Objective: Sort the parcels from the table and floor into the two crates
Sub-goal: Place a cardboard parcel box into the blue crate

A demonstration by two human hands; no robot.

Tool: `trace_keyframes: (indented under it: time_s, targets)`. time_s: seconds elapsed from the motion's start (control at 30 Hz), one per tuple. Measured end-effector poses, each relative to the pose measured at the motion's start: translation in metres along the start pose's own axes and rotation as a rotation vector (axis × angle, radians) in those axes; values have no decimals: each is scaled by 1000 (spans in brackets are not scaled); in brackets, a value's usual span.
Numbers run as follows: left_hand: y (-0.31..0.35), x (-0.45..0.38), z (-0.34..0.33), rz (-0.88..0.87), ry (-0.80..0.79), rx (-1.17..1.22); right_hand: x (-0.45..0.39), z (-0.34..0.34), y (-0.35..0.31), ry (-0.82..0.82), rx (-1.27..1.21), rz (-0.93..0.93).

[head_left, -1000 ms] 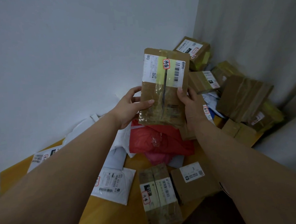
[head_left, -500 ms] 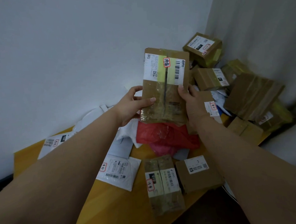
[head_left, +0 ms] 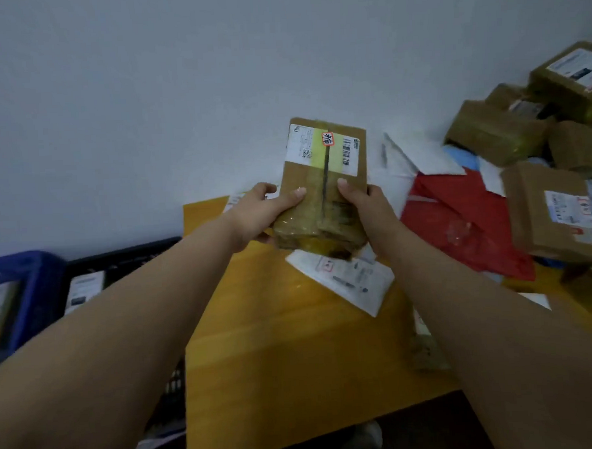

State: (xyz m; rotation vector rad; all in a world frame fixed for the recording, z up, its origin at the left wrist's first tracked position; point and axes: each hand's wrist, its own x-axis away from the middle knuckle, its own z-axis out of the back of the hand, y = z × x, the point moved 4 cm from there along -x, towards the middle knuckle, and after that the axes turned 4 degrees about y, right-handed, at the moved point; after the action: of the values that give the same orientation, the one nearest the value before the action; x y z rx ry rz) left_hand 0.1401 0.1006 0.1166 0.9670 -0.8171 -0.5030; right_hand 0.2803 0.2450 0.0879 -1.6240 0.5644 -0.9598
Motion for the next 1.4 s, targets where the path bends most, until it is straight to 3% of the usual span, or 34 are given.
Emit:
trace_keyframes:
  time_s: [0.33, 0.73, 0.93, 1.1, 1.27, 1.4]
  targets:
    - [-99, 116, 215, 112, 304, 144, 87, -240, 16, -387, 124, 0]
    - [-199, 226, 319, 215, 525, 322, 161, -399, 55, -713, 330, -35]
    - [-236, 253, 389, 199, 617, 357, 187, -480, 67, -749, 374, -29]
    - [-266, 262, 497, 128, 714, 317, 223, -584, 71, -748, 307, 9]
    - [-321, 277, 592, 159, 684, 291, 268, -686, 106, -737, 252, -45]
    - [-356, 271, 633, 180, 578, 248, 282, -719, 145, -696, 268, -200]
